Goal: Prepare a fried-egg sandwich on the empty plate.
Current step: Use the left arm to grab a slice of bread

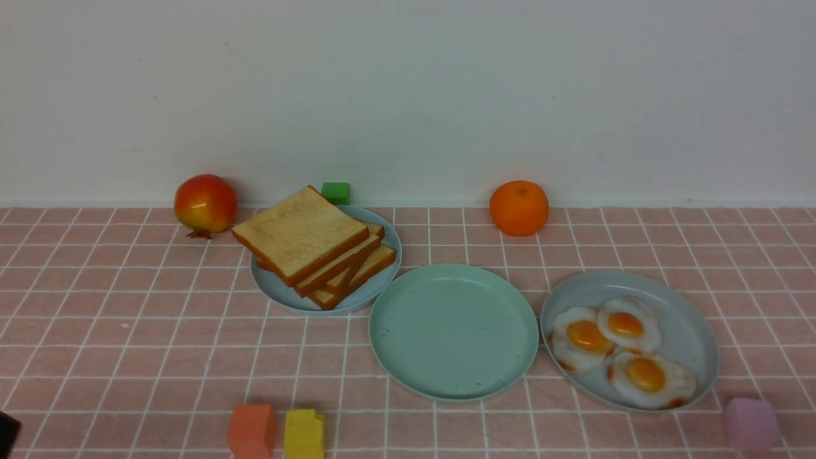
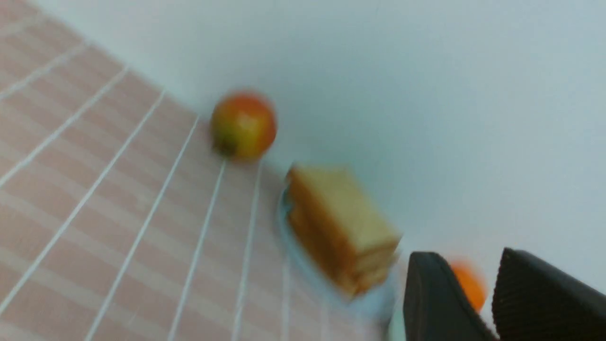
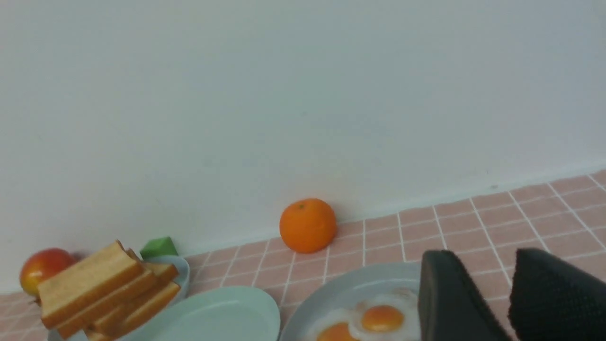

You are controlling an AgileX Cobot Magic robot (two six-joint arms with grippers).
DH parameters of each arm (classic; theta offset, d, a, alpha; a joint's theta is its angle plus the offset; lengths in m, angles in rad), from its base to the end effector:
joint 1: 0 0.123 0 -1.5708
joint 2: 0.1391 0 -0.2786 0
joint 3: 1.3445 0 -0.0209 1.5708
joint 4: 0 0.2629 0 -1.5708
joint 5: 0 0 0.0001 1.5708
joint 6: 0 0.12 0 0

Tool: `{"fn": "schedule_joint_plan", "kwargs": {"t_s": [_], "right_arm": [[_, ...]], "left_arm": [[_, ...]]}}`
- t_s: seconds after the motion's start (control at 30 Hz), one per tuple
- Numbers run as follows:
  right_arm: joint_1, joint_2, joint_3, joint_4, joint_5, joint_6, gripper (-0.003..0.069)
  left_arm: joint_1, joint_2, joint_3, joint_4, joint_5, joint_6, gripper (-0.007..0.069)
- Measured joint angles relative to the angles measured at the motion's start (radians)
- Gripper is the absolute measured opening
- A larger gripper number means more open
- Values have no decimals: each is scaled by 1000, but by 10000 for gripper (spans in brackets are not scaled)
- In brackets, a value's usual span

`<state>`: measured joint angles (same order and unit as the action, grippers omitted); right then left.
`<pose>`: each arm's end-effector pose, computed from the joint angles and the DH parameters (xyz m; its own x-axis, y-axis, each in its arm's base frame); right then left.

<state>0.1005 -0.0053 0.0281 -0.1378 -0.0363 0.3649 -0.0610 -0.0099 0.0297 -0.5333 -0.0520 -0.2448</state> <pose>0.1037 0.0110 0.2099 0.0734 0.2338 -0.9695 -0.1250 0.9666 0.2236 0.1038 -0.0032 0.2108 0.0553 -0.7059 -0.7061 0.1031 0.7074 -0.6992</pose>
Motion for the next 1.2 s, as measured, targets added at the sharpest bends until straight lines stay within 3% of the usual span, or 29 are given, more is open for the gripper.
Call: {"fn": "schedule_joint_plan", "kwargs": {"t_s": [0.13, 0.4, 0.5, 0.6, 0.67, 0.8, 1.03, 1.1, 1.2], "right_arm": [[0, 0, 0, -1, -59, 37, 239], [0, 67, -203, -19, -31, 161, 239], [0, 162, -342, -20, 49, 162, 239], [0, 296, -515, -22, 243, 162, 239], [0, 344, -566, -24, 328, 161, 239], [0, 468, -613, -46, 468, 120, 239], [0, 573, -616, 9, 533, 72, 239], [0, 584, -616, 38, 556, 55, 239], [0, 611, -617, 166, 649, -65, 239]], "left_arm": [[0, 0, -19, -46, -80, -6, 240], [0, 120, -391, -13, 52, 37, 240], [0, 283, -585, 5, 160, 76, 240], [0, 509, -791, 23, 383, 96, 240], [0, 588, -839, 37, 437, 105, 240], [0, 811, -894, 103, 495, 159, 240], [0, 1202, -925, 82, 444, 134, 240], [0, 1268, -965, 73, 478, 130, 240], [0, 1470, -1126, 67, 636, 129, 240]]}}
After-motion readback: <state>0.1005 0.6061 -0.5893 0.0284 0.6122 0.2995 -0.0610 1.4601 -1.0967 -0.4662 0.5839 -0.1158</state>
